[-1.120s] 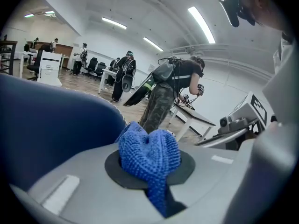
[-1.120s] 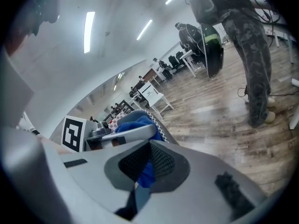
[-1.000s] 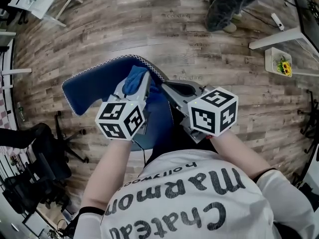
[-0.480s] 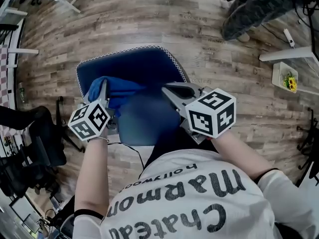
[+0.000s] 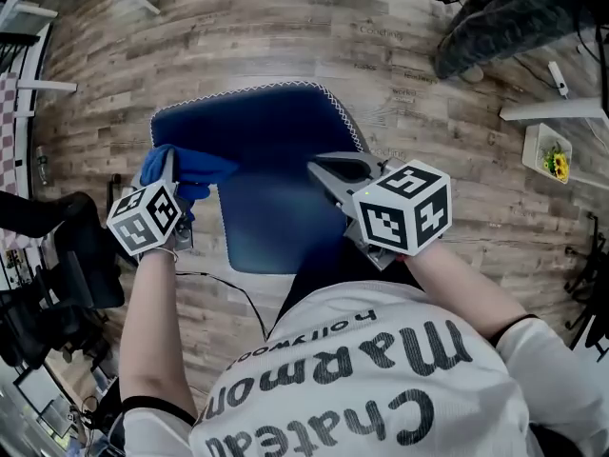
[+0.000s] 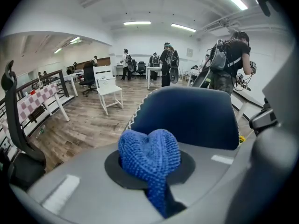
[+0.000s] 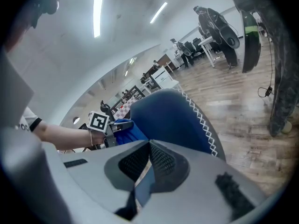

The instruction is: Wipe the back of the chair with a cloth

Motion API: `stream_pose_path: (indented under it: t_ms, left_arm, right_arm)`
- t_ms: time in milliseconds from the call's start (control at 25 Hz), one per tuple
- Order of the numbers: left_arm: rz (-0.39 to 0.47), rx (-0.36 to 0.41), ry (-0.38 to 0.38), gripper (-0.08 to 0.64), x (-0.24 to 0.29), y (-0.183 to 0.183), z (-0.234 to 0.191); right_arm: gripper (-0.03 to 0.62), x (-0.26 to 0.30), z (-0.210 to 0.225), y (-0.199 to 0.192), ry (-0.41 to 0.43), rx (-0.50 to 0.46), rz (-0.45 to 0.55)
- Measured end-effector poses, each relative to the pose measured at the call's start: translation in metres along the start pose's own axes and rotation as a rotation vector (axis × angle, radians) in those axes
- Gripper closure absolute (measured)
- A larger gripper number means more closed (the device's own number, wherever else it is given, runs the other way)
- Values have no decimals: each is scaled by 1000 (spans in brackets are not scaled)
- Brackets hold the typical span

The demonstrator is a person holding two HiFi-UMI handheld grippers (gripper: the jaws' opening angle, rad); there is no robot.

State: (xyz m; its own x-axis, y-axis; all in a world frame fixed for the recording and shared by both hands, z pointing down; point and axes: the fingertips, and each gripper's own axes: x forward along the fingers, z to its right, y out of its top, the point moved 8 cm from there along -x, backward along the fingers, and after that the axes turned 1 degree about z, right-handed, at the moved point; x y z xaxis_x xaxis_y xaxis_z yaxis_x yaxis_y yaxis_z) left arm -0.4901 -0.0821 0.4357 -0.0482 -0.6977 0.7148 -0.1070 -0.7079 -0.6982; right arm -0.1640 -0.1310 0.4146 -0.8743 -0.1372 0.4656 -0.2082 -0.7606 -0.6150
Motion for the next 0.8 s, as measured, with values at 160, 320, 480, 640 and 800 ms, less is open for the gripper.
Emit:
stream_pose_path:
  t_ms: [160, 320, 480, 640, 800]
  left_arm:
    - [-17, 97, -29, 518, 16, 6, 23]
    - [-15, 162, -132, 518, 26, 7, 57]
    - [-38, 194, -176, 518, 35, 7, 89]
    - [-48, 217, -232, 518, 41, 5, 114]
    - [-66, 333, -313, 518, 48, 3, 150]
  right_arm:
    - [580, -2, 5, 0, 6, 15, -18]
    - [580, -9, 12, -4, 0, 32, -22]
    - [580, -18, 15, -6, -15, 38, -7]
    - [580, -27, 18, -7, -30, 48, 14]
    - [580, -36, 25, -10, -49, 61, 28]
